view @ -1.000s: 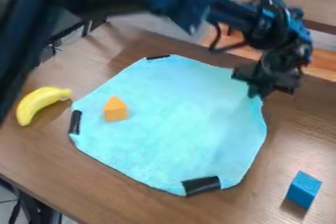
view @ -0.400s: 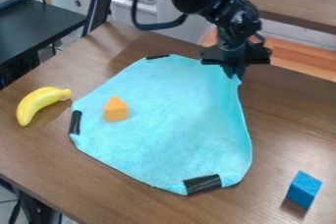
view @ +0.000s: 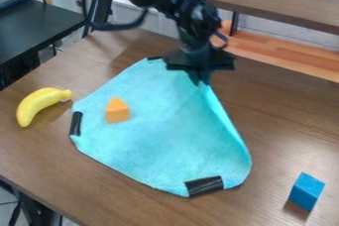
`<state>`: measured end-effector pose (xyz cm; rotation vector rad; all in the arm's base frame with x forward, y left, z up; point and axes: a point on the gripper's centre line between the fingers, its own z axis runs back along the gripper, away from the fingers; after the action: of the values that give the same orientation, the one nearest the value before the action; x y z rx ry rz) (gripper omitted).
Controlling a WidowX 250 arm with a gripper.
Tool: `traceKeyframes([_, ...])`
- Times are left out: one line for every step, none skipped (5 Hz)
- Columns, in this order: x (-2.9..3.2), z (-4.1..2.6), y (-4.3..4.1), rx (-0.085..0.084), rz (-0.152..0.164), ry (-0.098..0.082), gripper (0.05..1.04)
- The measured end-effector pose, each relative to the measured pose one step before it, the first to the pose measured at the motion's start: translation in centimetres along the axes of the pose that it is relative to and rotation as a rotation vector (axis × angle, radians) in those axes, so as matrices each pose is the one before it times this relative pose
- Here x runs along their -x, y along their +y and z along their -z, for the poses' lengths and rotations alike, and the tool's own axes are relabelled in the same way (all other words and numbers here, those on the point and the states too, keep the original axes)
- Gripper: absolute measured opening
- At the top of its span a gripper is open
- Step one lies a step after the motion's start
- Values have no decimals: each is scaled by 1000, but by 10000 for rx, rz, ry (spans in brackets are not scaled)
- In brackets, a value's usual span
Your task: Fold the cloth from top right to bottom left
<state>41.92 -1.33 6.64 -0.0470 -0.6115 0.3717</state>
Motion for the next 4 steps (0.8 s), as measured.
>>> traceKeyframes([-346, -1597, 2302, -540, -175, 210, 55])
traceKeyframes([-704, -1630, 2605, -490, -168, 113, 55])
traceKeyframes([654, -265, 2224, -881, 169, 635, 55])
traceKeyframes([697, 557, 1907, -855, 304, 87, 55])
